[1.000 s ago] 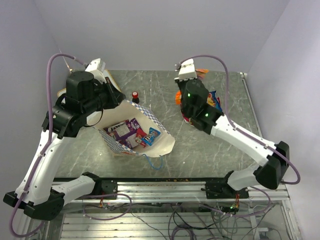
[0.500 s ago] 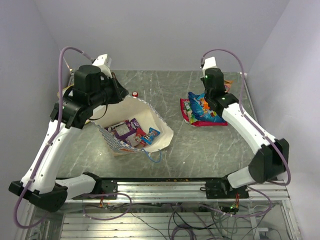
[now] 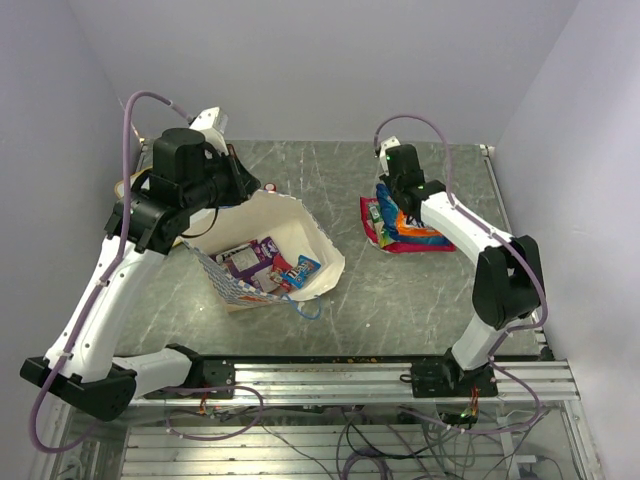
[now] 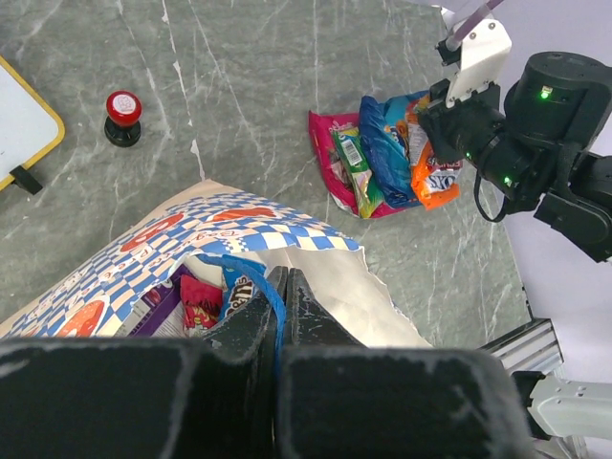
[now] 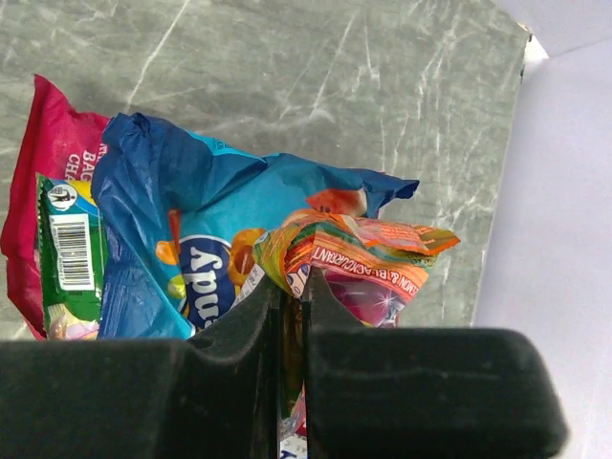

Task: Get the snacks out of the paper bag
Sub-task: Place the snack in the paper bag.

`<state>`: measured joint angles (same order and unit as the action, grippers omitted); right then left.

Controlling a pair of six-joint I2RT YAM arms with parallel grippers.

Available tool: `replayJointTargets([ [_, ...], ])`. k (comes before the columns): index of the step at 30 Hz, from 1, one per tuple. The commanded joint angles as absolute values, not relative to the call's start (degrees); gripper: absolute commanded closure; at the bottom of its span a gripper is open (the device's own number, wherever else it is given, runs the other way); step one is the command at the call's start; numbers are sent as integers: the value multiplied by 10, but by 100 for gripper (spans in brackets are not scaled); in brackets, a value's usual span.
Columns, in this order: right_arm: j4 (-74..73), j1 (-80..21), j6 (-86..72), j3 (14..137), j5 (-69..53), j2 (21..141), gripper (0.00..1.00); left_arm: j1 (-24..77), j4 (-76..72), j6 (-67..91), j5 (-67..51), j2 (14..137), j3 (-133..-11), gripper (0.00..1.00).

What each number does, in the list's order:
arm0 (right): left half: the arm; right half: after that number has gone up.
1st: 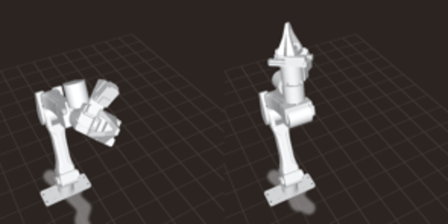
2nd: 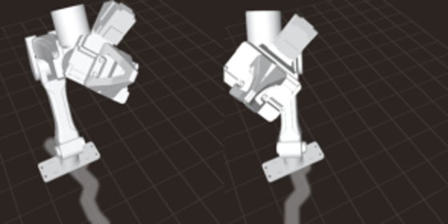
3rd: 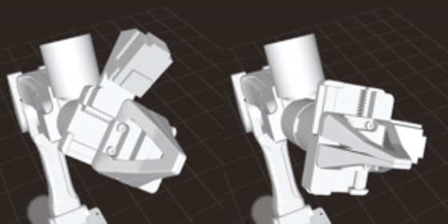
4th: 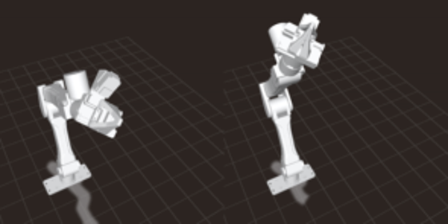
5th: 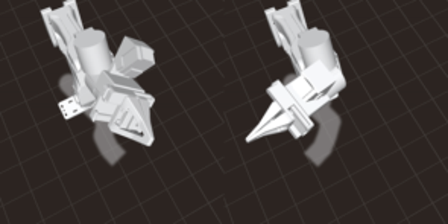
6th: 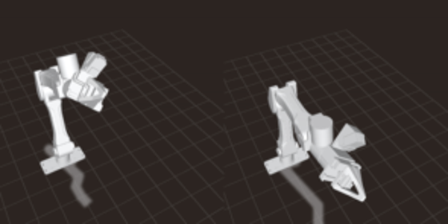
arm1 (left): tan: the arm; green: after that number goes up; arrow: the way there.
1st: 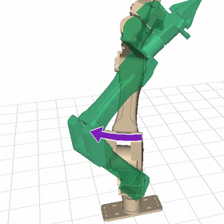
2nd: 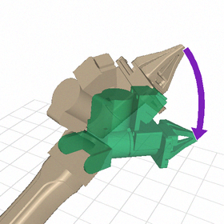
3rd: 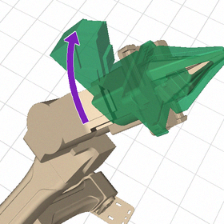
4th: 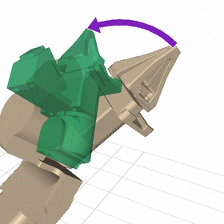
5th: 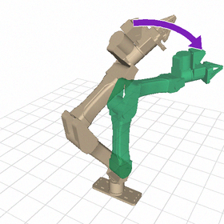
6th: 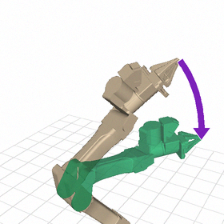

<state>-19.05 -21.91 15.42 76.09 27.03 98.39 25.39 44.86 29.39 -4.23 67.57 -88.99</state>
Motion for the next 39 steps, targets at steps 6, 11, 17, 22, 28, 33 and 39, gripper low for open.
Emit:
replayJointTargets([
  [6, -96, -211, 84, 714, 180, 1032, 95, 257, 419, 293, -62, 681, -907, 93],
  [11, -97, -198, -39, 687, 152, 1027, 80, 257, 411, 301, -58, 670, -893, 93],
  [17, -6, -193, -151, 557, 141, 950, 77, 257, 408, 307, -69, 683, -899, 93],
  [22, 66, -186, -179, 490, 153, 898, 73, 257, 386, 316, -79, 679, -880, 93],
  [28, 74, -175, -206, 483, 147, 833, 60, 257, 383, 321, -89, 690, -882, 93],
  [33, 160, -145, -200, 441, 64, 808, 44, 257, 379, 318, -99, 696, -885, 93],
  [39, 101, -133, -168, 533, 15, 838, 30, 256, 387, 315, -105, 703, -899, 93],
])
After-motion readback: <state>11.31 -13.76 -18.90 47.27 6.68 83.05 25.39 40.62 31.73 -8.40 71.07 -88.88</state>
